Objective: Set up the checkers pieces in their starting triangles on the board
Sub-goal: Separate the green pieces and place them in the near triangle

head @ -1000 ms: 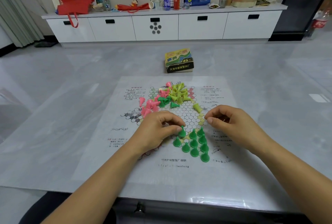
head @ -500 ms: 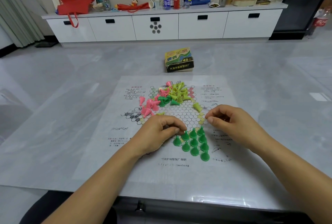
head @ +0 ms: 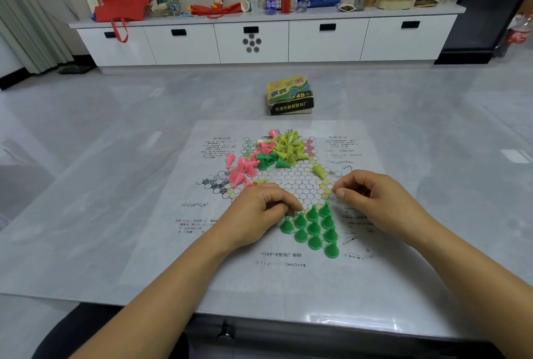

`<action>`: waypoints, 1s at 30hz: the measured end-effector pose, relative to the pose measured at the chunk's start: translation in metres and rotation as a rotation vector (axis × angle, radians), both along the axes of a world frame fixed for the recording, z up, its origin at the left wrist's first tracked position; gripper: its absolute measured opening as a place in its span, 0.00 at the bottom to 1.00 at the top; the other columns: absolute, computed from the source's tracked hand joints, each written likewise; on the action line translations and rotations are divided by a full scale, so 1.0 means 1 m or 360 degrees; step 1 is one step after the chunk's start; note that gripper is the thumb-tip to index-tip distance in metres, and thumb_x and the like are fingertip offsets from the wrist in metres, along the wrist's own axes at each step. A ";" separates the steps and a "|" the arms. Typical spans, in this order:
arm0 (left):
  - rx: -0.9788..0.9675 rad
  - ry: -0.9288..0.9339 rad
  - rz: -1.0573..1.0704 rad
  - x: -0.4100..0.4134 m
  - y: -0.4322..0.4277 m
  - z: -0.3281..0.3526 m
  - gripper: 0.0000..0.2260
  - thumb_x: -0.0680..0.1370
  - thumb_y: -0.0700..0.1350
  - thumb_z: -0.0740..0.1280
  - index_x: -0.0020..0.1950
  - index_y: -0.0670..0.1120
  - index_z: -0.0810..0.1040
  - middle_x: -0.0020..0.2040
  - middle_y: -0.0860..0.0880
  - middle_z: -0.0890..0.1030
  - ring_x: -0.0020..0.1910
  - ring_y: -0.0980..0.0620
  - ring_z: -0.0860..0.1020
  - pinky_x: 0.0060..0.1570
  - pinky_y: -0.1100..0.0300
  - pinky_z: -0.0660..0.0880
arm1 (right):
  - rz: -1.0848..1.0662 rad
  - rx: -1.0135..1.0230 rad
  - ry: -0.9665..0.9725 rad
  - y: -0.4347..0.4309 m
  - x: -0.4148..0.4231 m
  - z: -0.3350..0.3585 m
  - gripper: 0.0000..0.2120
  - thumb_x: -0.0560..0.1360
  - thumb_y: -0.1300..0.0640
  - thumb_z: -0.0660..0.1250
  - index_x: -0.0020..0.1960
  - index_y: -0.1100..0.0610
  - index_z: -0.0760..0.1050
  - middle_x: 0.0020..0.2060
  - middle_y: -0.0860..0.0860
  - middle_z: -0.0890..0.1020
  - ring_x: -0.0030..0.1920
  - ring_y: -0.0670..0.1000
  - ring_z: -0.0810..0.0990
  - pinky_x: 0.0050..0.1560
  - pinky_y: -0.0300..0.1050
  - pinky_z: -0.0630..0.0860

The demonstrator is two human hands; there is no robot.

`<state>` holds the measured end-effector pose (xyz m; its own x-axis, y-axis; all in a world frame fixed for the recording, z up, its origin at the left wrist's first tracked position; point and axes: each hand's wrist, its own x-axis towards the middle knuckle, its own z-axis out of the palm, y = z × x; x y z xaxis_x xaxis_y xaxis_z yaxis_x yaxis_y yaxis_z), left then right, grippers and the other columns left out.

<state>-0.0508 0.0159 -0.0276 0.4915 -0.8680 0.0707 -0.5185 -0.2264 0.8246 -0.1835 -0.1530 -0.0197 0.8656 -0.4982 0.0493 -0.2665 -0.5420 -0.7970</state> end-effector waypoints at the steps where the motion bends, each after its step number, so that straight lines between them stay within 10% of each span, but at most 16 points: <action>1: -0.0018 0.0009 0.0041 0.000 0.000 0.000 0.12 0.75 0.32 0.61 0.46 0.44 0.82 0.41 0.55 0.79 0.41 0.63 0.77 0.43 0.74 0.72 | 0.0002 -0.0026 0.0002 0.000 0.000 0.000 0.04 0.75 0.56 0.65 0.43 0.50 0.77 0.37 0.44 0.79 0.36 0.41 0.74 0.36 0.30 0.69; 10: -0.0190 -0.0113 0.0584 0.023 0.008 0.003 0.10 0.75 0.35 0.62 0.45 0.48 0.81 0.51 0.56 0.78 0.46 0.64 0.76 0.44 0.73 0.71 | 0.0104 -0.0702 0.0043 -0.005 0.007 -0.011 0.11 0.77 0.59 0.60 0.56 0.54 0.78 0.52 0.49 0.77 0.55 0.51 0.70 0.51 0.37 0.62; 21: -0.0102 -0.0337 0.0712 0.036 0.007 -0.006 0.08 0.75 0.37 0.63 0.46 0.47 0.81 0.51 0.53 0.73 0.53 0.55 0.70 0.55 0.63 0.68 | 0.0111 -0.0617 -0.0093 -0.011 0.041 0.005 0.07 0.75 0.56 0.64 0.50 0.54 0.79 0.43 0.48 0.77 0.47 0.48 0.72 0.45 0.38 0.66; 30: 0.0015 -0.0642 0.0630 0.034 0.003 -0.015 0.11 0.73 0.39 0.65 0.55 0.47 0.78 0.59 0.51 0.73 0.58 0.56 0.65 0.57 0.66 0.59 | 0.0327 -0.1222 0.0141 0.008 0.111 0.008 0.13 0.73 0.50 0.66 0.53 0.55 0.79 0.50 0.52 0.80 0.52 0.53 0.73 0.52 0.45 0.70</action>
